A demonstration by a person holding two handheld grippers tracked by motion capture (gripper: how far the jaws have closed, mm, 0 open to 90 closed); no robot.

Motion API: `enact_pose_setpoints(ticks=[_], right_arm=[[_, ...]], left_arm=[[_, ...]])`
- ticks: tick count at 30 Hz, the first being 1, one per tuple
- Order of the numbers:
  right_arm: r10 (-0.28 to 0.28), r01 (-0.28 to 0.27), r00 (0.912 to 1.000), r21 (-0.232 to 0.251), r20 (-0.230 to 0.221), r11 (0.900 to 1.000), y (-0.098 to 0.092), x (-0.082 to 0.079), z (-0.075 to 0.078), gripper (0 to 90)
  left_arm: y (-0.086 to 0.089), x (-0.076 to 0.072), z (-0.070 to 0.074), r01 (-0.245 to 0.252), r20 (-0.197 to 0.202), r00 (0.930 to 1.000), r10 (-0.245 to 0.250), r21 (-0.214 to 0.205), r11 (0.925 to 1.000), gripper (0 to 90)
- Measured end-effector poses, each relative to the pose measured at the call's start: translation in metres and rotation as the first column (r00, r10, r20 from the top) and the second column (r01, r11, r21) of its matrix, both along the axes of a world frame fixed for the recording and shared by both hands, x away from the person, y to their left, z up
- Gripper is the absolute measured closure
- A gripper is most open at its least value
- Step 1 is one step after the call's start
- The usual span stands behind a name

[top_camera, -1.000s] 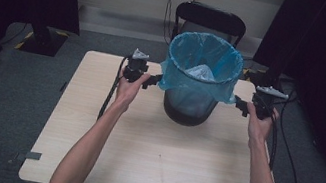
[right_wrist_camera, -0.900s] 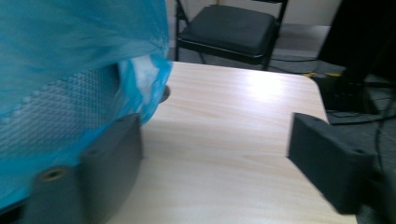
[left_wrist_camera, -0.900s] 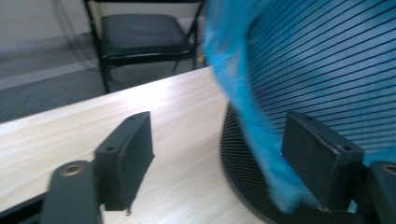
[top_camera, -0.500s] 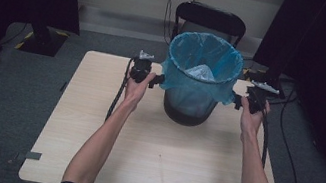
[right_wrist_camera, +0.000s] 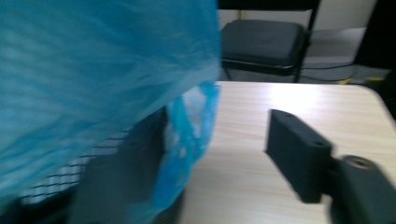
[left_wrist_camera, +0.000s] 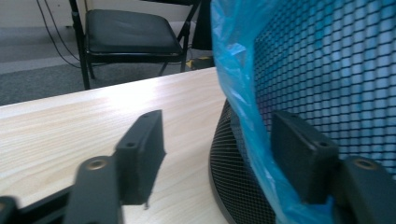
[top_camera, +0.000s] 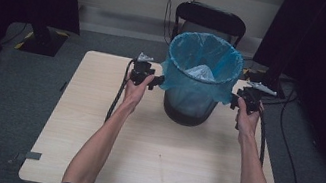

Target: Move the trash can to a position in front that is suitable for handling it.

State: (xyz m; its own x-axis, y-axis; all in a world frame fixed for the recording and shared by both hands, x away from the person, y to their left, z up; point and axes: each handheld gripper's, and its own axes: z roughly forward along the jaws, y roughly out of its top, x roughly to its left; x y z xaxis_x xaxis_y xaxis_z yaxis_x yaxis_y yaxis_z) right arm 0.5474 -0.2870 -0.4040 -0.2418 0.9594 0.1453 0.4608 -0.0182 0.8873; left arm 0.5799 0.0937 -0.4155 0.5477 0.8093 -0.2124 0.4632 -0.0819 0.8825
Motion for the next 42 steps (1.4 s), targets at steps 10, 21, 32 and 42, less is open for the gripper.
enact_pose_setpoints(ticks=[10, 21, 32, 42], right_arm=[[0.054, -0.054, 0.9984, 0.000, 0.013, 0.9985, 0.009, -0.022, 0.003, 48.9], [0.101, -0.102, 0.9942, 0.045, 0.038, 0.9937, 0.034, -0.055, -0.002, 55.9], [0.132, -0.135, 0.9900, 0.061, 0.048, 0.9889, 0.047, -0.088, -0.004, 57.0], [0.143, -0.147, 0.9882, 0.078, 0.054, 0.9861, 0.051, -0.123, -0.006, 58.7]], left_arm=[[0.014, -0.008, 0.000, 0.095, -0.013, 0.9954, -0.095, -0.010, 0.9954, 51.6], [0.042, -0.034, -0.001, 0.121, -0.007, 0.9926, -0.121, -0.020, 0.9924, 54.8], [0.058, -0.077, -0.003, 0.120, 0.010, 0.9928, -0.119, -0.023, 0.9925, 57.0], [0.062, -0.116, 0.003, 0.113, 0.009, 0.9935, -0.114, 0.028, 0.9931, 57.8]])
